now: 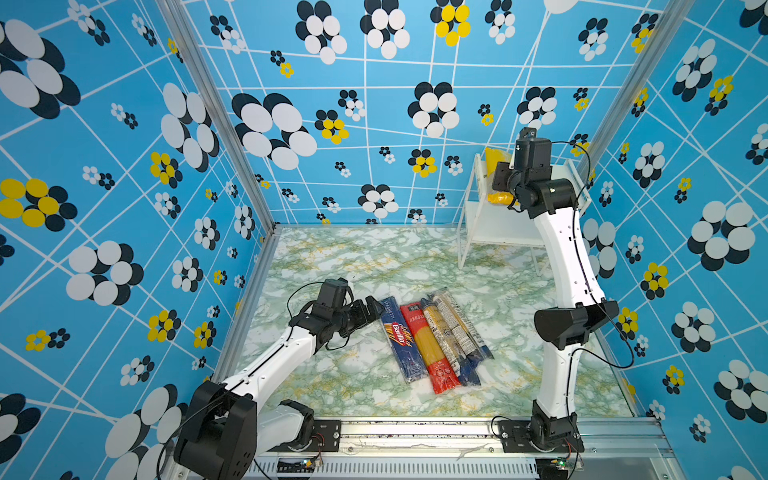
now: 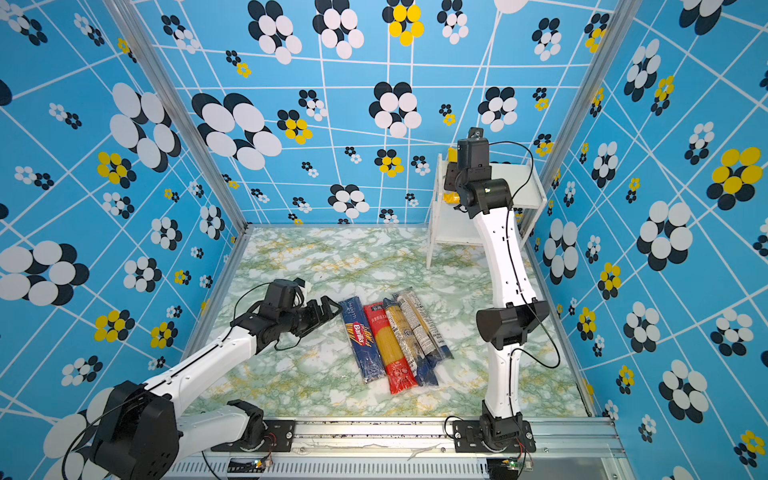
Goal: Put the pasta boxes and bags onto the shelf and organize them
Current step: 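Release the yellow Pastatime bag onto the shelf's top tier and withdraw the right gripper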
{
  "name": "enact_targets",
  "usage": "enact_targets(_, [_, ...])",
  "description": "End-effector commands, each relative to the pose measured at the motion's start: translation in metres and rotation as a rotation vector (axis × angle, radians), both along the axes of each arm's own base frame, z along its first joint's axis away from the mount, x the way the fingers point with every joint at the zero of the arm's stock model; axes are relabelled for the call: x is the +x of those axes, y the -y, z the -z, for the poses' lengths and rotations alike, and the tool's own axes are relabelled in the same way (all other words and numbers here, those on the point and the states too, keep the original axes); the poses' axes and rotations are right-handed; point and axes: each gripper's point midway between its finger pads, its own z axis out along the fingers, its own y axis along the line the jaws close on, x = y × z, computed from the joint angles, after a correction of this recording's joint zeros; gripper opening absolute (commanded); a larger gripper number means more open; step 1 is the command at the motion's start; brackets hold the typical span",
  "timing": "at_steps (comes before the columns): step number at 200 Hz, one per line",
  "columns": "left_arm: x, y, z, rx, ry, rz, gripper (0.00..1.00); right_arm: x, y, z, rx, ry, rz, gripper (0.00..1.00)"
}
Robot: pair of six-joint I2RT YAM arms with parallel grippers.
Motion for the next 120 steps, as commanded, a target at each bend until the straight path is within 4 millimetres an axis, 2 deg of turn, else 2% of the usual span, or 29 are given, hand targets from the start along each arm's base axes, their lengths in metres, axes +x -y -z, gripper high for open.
enact_targets(1, [-0.003,0.001,-0.005,0.008,0.021,0.013,0.99,-0.009,0.001,-0.019,0.006,0.047,0.010,0.55])
enact_targets(45, [-0.005,0.000,-0.007,0.005,0.027,0.011,0.99,-0.013,-0.004,-0.016,-0.009,0.033,-0.024,0.61])
enact_targets(78, [-0.007,-0.001,-0.006,0.006,0.027,0.009,0.99,-0.019,-0.024,-0.013,-0.052,0.029,-0.135,0.64])
enact_targets(120, [-0.007,-0.001,-0.006,-0.003,0.025,0.007,0.99,-0.047,-0.051,-0.009,-0.122,0.111,-0.254,0.68])
